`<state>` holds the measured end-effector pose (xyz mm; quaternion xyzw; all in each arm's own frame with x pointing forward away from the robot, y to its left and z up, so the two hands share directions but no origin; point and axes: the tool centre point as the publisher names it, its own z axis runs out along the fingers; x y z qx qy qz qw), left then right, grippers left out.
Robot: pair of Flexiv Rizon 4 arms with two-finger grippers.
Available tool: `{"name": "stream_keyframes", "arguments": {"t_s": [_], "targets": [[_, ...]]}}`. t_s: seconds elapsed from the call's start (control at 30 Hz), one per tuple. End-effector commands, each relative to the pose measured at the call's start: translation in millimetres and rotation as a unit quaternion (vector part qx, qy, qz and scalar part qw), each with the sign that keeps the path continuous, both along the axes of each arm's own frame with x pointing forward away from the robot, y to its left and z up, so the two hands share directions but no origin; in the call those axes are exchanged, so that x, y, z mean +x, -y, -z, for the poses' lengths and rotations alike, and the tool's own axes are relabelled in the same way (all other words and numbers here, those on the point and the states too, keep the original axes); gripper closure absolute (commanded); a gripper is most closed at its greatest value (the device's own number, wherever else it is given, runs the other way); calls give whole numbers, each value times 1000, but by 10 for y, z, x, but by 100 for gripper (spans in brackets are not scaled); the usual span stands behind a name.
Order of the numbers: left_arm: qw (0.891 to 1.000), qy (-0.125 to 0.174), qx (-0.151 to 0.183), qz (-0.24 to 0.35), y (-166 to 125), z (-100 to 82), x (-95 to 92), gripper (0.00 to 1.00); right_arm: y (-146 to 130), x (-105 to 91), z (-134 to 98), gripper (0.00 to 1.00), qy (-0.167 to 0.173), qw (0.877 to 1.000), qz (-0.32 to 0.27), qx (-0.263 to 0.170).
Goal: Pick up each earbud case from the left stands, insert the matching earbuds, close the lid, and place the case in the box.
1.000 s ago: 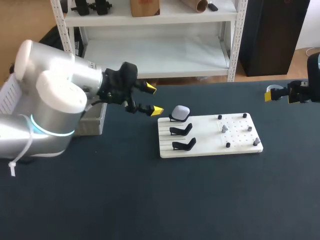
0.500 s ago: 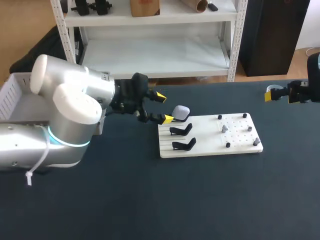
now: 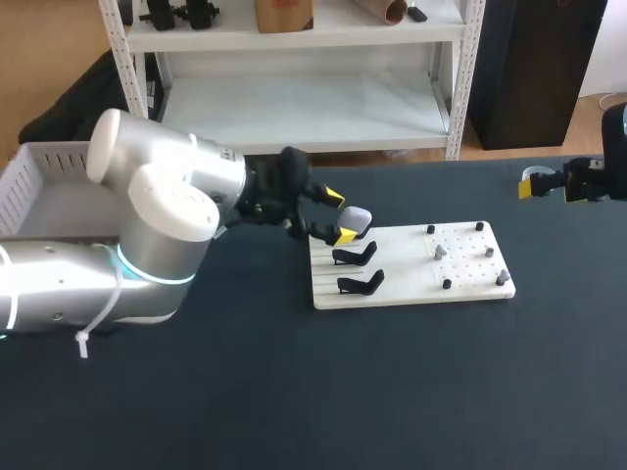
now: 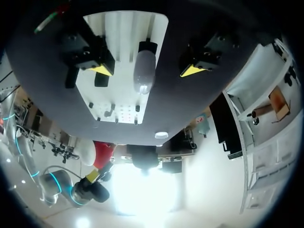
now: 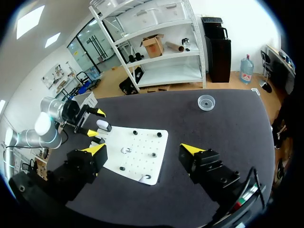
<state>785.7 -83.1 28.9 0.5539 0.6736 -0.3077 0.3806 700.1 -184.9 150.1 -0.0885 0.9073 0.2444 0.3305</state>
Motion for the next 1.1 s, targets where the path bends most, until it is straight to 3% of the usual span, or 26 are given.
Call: {"name": "stream_keyframes", "arguments": {"t_s": [0.03,0.2,0.37,0.43,0.73,1.1], "targets": [[1000,-3,-3,-1,47,44,17,24,4,2,1,0,0,1000,-1,0],[1000,-6,-6,-2,54,72,8,27,4,2,1,0,0,1000,-1,0],[1000,-9,-5,-3,63,110,8,38,4,2,1,0,0,1000,-1,0],[1000,-11,-5,-3,64,118,8,50,4,2,1,0,0,1000,-1,0],[1000,-12,-11,0,81,121,5,57,4,2,1,0,0,1000,-1,0],[1000,-14,-15,1,80,139,3,72,4,2,1,0,0,1000,-1,0]]}}
